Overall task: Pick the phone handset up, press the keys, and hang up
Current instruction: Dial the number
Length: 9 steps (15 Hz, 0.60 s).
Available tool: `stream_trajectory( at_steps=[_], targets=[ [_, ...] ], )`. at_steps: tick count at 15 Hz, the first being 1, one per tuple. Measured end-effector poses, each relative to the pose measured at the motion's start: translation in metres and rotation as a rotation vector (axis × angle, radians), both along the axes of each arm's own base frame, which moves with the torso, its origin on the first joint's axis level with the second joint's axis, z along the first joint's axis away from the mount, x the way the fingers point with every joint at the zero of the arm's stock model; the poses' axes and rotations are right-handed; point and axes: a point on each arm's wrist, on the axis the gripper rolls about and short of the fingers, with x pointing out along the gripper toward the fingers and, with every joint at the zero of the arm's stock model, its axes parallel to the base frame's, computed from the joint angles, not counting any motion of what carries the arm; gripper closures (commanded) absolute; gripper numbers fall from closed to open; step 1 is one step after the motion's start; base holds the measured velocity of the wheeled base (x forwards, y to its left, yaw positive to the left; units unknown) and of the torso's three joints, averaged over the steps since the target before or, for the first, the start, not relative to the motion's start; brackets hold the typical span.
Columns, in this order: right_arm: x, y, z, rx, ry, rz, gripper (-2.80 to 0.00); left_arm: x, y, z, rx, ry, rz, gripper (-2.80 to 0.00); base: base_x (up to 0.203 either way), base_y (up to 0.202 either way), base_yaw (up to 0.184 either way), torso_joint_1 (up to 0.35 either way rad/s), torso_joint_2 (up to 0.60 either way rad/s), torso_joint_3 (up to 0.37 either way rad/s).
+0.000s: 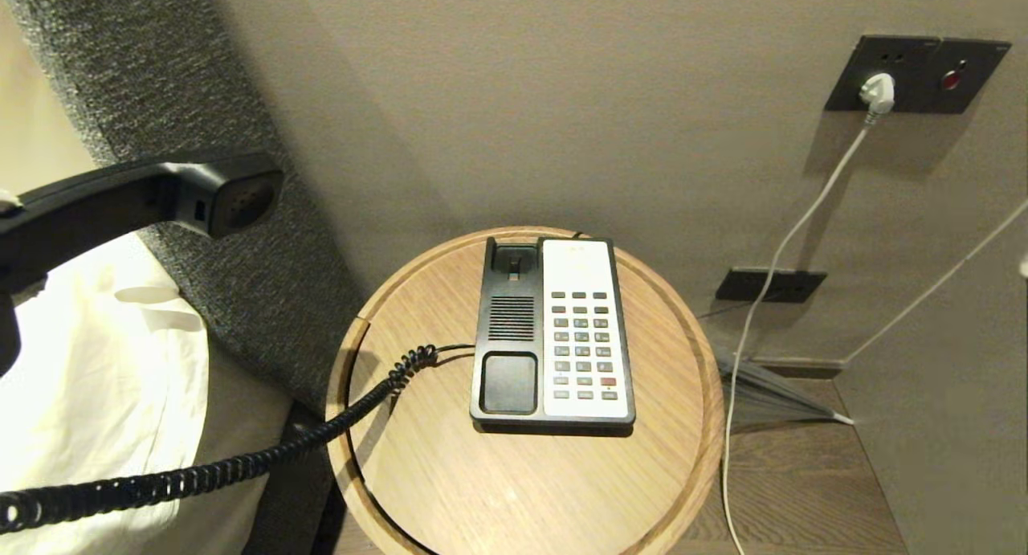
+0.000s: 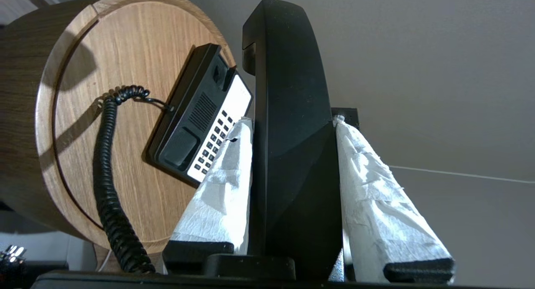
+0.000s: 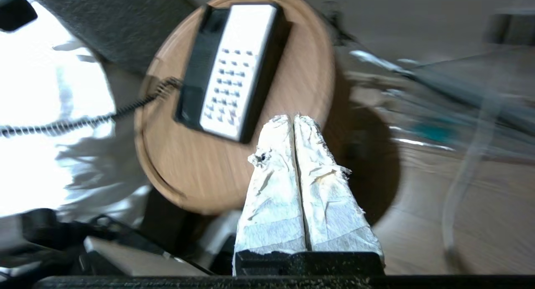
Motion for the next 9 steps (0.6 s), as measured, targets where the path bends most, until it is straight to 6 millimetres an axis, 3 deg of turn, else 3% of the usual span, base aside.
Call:
stream_trajectory(
  at_steps=[3,7,9],
  targets=[
    [0.060,0.055,0.015,0.053,0.001,0.061,0.00,0.002,-0.001,-0.007,0.012,0.024,0.001,0.00,0.000,0.000,0.000,0.000,0.00,0.000],
    [0.095,0.126,0.003,0.055,0.003,0.066,0.00,0.002,-0.001,-0.005,0.004,0.009,-0.001,0.00,0.000,0.000,0.000,0.000,0.00,0.000],
    [0.109,0.150,-0.009,0.038,-0.008,0.036,0.00,0.003,-0.002,-0.005,-0.004,-0.004,-0.014,0.00,0.000,0.000,0.000,0.000,0.00,0.000]
  ],
)
